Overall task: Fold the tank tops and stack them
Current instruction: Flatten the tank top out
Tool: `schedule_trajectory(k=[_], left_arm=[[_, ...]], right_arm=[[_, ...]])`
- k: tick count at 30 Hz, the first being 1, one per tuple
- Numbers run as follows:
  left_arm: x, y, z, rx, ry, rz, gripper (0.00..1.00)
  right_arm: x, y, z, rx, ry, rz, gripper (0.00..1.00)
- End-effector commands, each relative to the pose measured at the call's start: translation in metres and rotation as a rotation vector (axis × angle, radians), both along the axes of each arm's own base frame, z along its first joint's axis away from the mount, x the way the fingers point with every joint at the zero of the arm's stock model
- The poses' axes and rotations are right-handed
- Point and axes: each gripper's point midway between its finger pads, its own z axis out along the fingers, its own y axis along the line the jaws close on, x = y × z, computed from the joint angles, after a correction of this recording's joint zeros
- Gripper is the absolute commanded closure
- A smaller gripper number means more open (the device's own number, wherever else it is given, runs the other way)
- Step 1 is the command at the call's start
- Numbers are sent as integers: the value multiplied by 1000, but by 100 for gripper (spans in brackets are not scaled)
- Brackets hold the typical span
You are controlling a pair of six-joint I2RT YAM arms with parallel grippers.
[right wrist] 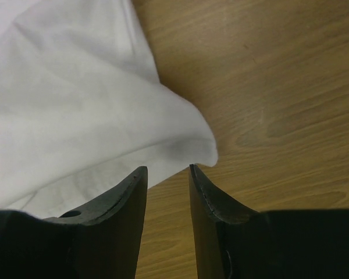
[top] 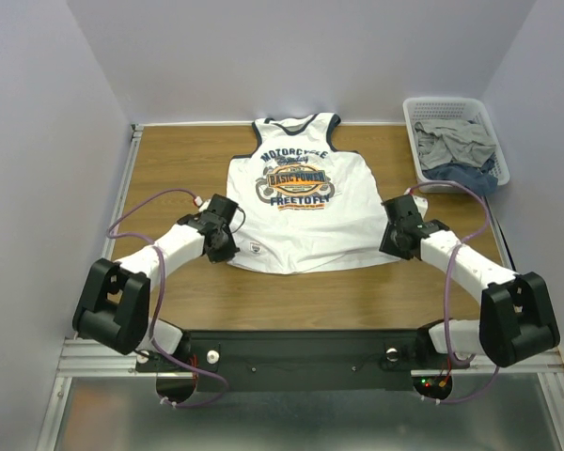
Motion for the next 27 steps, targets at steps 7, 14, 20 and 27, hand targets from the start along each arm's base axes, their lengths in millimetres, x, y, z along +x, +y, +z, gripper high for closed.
schedule_trajectory(k=[7,14,20,27], left_arm=[[29,-5,36,-157,-143,9,100],[28,-7,34,-210,-141,-5,100],[30,-4,37,-214,-153,-1,100],[34,4,40,-215,-171,26,100]], right_arm=[[-1,-28,-6,-9,-4,-141,58],[-6,-21,-20,20,55,-144,58],[-9,-23,-23,13,68,-152,58],[-11,-24,-26,6,87,-156,56]])
